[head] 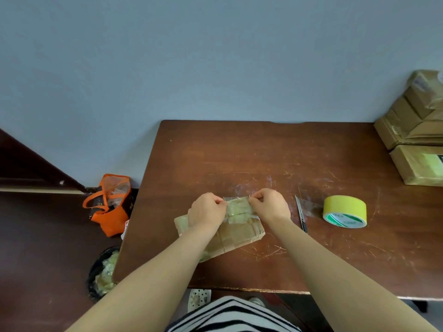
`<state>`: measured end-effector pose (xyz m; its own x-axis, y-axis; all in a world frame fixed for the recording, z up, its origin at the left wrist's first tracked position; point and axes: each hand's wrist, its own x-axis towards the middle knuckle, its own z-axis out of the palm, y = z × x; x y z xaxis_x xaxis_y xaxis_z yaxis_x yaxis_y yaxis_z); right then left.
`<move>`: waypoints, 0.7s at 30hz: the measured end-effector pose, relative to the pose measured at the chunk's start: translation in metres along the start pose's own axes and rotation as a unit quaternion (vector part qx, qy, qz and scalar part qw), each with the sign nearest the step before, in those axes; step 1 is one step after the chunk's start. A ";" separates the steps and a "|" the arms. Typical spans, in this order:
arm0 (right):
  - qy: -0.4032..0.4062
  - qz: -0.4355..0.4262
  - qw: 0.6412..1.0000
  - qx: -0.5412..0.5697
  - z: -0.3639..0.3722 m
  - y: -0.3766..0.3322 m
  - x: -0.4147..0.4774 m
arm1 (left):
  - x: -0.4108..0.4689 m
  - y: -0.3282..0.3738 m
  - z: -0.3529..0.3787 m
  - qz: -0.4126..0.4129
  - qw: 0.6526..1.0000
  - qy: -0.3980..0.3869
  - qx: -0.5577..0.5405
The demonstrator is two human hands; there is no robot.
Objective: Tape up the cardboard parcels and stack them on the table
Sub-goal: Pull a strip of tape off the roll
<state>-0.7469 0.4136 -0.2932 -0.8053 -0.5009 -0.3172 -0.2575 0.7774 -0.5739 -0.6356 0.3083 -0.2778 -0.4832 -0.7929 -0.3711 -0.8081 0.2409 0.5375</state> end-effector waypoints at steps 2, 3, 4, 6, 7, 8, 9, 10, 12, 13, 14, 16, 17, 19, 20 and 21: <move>-0.004 0.001 1.000 0.000 0.001 0.002 0.001 | 0.002 0.001 0.002 0.000 1.000 0.006 0.016; -0.007 0.002 1.000 0.000 0.002 0.003 0.002 | 0.003 0.001 0.003 0.000 1.000 0.007 0.021; -0.009 0.000 1.000 -0.001 0.002 0.003 0.003 | 0.004 0.000 0.004 0.002 1.000 0.008 0.027; -0.015 -0.001 1.000 -0.004 0.003 0.004 0.005 | 0.007 -0.001 0.005 0.012 0.999 0.014 0.049; -0.018 0.000 1.000 -0.002 0.003 0.004 0.005 | 0.008 -0.002 0.006 0.018 0.998 0.019 0.059; -0.022 0.005 1.000 0.003 0.001 0.005 0.005 | 0.009 -0.003 0.005 0.019 0.997 0.027 0.064; -0.029 0.014 0.999 0.010 -0.001 0.007 0.005 | 0.010 -0.004 0.004 0.014 0.997 0.036 0.066; -0.036 0.027 0.999 0.020 -0.003 0.009 0.005 | 0.010 -0.005 0.003 0.011 0.997 0.045 0.066; -0.021 0.039 0.998 0.038 -0.004 0.015 0.002 | 0.008 -0.010 0.002 0.045 0.993 0.076 0.073; 0.015 0.014 0.999 0.040 -0.003 0.016 -0.002 | 0.005 -0.013 0.002 0.105 0.986 0.104 0.079; 0.063 -0.047 0.996 0.036 -0.002 0.017 -0.008 | 0.000 -0.015 0.002 0.195 0.967 0.138 0.085; 0.114 -0.204 0.972 0.002 0.004 0.014 -0.020 | -0.005 -0.017 0.010 0.374 0.902 0.179 0.119; 0.094 -0.261 0.960 -0.027 0.009 0.014 -0.024 | -0.005 -0.017 0.015 0.429 0.872 0.181 0.148; 0.008 -0.289 0.954 -0.080 0.021 0.013 -0.030 | -0.004 -0.019 0.025 0.437 0.867 0.116 0.211; -0.033 -0.267 0.960 -0.078 0.027 0.014 -0.030 | -0.001 -0.023 0.029 0.412 0.879 0.075 0.226; -0.064 -0.237 0.968 -0.060 0.030 0.015 -0.029 | 0.003 -0.029 0.033 0.387 0.890 0.045 0.238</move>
<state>-0.7111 0.4280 -0.3153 -0.5111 -0.8489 -0.1347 -0.6481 0.4836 -0.5883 -0.6246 0.3174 -0.3202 -0.9454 -0.3228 0.0443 -0.3065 0.9271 0.2157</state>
